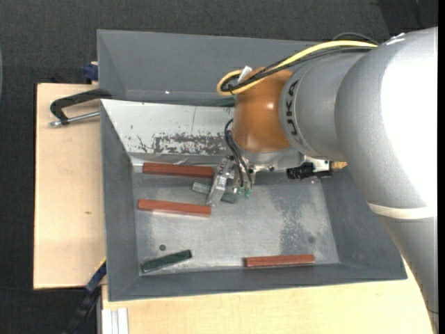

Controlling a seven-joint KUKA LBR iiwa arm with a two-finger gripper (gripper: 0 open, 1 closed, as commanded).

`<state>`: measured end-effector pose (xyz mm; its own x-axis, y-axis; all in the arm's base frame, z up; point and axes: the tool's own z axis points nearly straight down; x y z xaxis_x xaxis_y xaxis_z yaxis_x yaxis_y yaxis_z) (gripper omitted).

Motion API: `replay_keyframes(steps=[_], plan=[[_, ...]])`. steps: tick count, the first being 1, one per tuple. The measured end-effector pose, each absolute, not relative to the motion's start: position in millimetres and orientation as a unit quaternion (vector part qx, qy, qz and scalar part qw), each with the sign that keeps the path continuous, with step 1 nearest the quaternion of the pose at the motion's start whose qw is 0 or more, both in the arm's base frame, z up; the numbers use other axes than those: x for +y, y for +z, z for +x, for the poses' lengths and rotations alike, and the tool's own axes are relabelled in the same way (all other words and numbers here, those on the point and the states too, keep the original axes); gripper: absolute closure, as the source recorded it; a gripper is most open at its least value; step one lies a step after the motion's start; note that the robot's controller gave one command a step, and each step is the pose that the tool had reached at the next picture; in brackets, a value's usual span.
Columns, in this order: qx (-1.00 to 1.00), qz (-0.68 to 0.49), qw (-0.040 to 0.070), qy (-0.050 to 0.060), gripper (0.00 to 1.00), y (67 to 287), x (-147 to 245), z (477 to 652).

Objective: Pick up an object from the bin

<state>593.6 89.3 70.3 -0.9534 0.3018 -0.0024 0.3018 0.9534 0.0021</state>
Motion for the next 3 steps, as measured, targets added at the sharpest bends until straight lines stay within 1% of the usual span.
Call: replay_keyframes(steps=[2,3], plan=[[0.989,0.148,0.0,0.0,1.0,71,17,591.0],[0.987,0.159,0.003,0.001,1.0,196,45,590.4]])
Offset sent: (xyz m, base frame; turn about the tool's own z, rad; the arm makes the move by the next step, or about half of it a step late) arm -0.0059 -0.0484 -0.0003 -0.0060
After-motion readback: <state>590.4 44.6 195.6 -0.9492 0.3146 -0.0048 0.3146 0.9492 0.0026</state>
